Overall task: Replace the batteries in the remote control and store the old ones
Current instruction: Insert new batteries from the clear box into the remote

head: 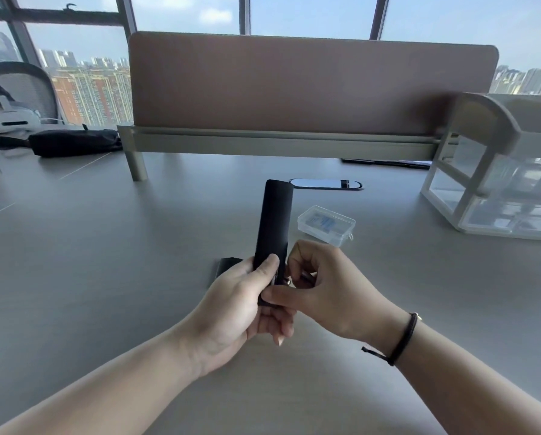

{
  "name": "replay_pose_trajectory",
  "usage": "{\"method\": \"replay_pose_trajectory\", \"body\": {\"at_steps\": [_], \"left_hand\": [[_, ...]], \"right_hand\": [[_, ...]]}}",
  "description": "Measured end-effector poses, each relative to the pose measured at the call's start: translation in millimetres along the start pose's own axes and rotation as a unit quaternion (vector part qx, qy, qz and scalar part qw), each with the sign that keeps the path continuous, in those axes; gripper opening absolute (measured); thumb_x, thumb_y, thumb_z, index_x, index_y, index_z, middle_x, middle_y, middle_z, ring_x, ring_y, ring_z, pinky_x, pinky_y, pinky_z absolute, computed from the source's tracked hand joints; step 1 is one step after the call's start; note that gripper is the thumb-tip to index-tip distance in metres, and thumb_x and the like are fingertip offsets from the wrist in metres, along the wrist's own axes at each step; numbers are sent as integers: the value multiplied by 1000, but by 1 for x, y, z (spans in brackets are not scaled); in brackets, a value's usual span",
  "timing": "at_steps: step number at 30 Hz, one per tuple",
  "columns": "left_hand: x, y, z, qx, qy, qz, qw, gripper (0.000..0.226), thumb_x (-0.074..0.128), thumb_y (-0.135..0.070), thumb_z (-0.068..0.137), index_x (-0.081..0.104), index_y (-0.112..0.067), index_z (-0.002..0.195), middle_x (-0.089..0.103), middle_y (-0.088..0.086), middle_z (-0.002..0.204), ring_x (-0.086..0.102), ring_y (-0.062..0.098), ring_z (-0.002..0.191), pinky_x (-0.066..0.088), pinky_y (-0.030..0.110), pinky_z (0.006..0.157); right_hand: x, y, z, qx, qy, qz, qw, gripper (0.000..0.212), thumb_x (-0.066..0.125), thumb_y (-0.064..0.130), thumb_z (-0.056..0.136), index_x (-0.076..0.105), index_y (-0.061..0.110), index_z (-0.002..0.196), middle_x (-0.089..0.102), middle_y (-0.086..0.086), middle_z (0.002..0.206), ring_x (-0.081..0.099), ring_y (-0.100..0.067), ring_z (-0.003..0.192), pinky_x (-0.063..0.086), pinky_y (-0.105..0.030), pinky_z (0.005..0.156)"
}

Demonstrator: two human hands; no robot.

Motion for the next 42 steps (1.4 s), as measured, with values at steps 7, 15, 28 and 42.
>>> {"method": "replay_pose_trajectory", "body": {"at_steps": [7,15,28,42], "left_hand": [[-1,-5,2,18,-10,9,1000,28,50,-21,99,52,4,111,59,14,63,53,24,46,40,28,38],[-14,-8,7,25,-53,-7,998,25,55,-5,96,50,-5,120,55,7,65,29,12,44,26,21,38],[-14,-4,7,5,-45,-19,999,20,52,-17,98,55,-6,114,55,9,63,25,13,44,18,22,43],[-12,-3,6,-8,-10,-63,998,75,31,-74,85,55,-9,116,56,13,66,22,16,46,14,27,48]], "right_hand": [[-9,-3,-1,2,-8,18,1000,37,83,39,70,57,14,76,41,15,47,31,-6,47,27,-17,46],[-16,-23,10,140,-66,251,956,37,43,-10,95,72,8,109,56,-4,72,40,-11,51,34,-21,51],[-22,-16,7,112,-54,267,956,12,58,15,98,59,11,86,62,-12,58,32,-20,39,26,-27,45],[-21,-15,6,97,-82,275,953,17,67,6,90,61,6,74,37,1,44,28,-13,38,26,-21,40]]}}
Point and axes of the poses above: each hand's wrist, its own z-axis towards the middle knuckle, its own x-axis out of the palm, y = z × x, the point moved 5 cm from there along z, towards the middle knuckle
